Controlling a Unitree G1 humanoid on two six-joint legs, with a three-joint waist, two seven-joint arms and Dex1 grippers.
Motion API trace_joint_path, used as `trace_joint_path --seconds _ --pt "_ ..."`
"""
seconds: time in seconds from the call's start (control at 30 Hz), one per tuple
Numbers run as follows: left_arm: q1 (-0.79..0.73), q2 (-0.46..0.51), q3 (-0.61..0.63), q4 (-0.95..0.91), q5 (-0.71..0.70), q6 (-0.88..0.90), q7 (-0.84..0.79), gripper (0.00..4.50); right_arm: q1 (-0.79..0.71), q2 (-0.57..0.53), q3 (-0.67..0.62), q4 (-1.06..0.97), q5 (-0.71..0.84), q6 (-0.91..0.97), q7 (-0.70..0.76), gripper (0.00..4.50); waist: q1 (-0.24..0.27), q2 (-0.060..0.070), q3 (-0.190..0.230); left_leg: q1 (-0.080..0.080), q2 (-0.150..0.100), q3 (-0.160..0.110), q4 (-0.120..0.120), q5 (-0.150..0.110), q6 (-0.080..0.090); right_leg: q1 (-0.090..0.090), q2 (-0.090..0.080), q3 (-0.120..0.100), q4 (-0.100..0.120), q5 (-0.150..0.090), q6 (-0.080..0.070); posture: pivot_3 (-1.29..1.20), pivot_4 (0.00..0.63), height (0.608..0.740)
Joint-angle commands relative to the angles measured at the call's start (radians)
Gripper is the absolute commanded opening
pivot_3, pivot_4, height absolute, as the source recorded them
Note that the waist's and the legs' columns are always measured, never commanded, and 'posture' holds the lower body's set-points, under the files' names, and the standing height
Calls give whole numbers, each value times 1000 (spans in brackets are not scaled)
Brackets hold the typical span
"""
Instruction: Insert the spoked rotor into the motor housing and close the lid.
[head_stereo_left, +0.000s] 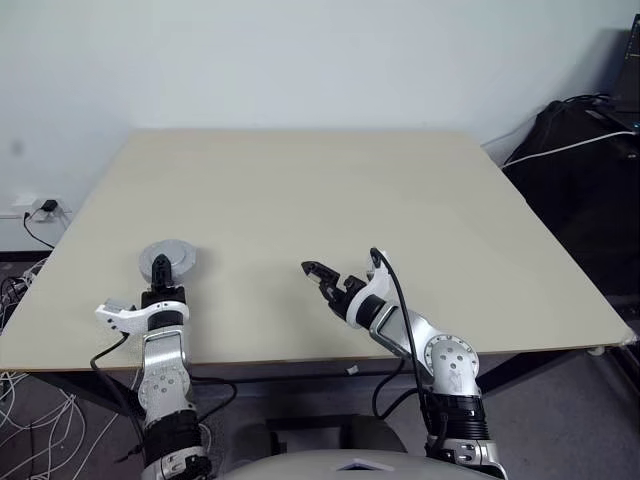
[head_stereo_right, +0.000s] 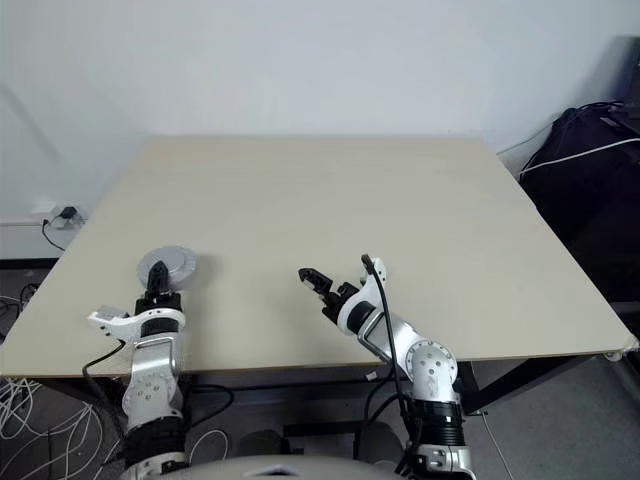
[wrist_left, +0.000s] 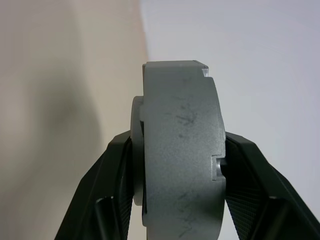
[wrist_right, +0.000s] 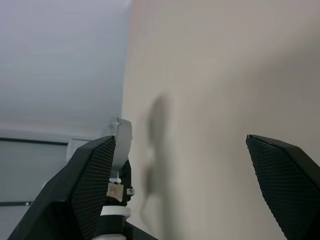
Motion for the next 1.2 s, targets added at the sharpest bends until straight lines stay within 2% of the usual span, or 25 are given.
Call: trace_joint_path --seconds 0.03,0.33,0.6,0.83,1.0,1.2 --pt "-70 8 31 14 22 -11 -42 2135 -4 25 -4 -27 4 -4 13 4500 0 -1 0 0 0 0 0 0 0 0 0 0 0 0 0 0 0 740" --pt "-114 -4 92 104 76 -17 -8 2135 2 31 -8 -35 -2 -11 13 4500 0 -1 -1 0 0 -1 0 0 0 0 0 -1 0 0 0 0 0 740" --pt "-162 31 153 224 120 -3 -3 2135 -1 33 -6 -31 -4 -11 16 4500 1 -2 -2 0 0 -2 0 0 -1 1 0 -2 0 0 0 0 0 740" --pt "-171 40 176 249 133 21 -26 4418 -4 33 -4 -27 -4 -9 19 4500 1 -1 -3 2 0 -2 0 1 -1 3 0 -2 1 0 0 0 0 740" --pt "-146 29 167 224 170 27 3 4466 -3 35 -4 -26 -7 -11 20 4500 -1 0 -3 5 1 -2 0 -1 1 5 1 -2 2 0 -3 0 0 740" --pt "-47 -59 143 90 186 46 74 4466 0 35 -6 -29 -4 -10 17 4500 -5 1 -5 6 1 -1 0 -1 2 6 0 0 1 0 -3 0 0 740"
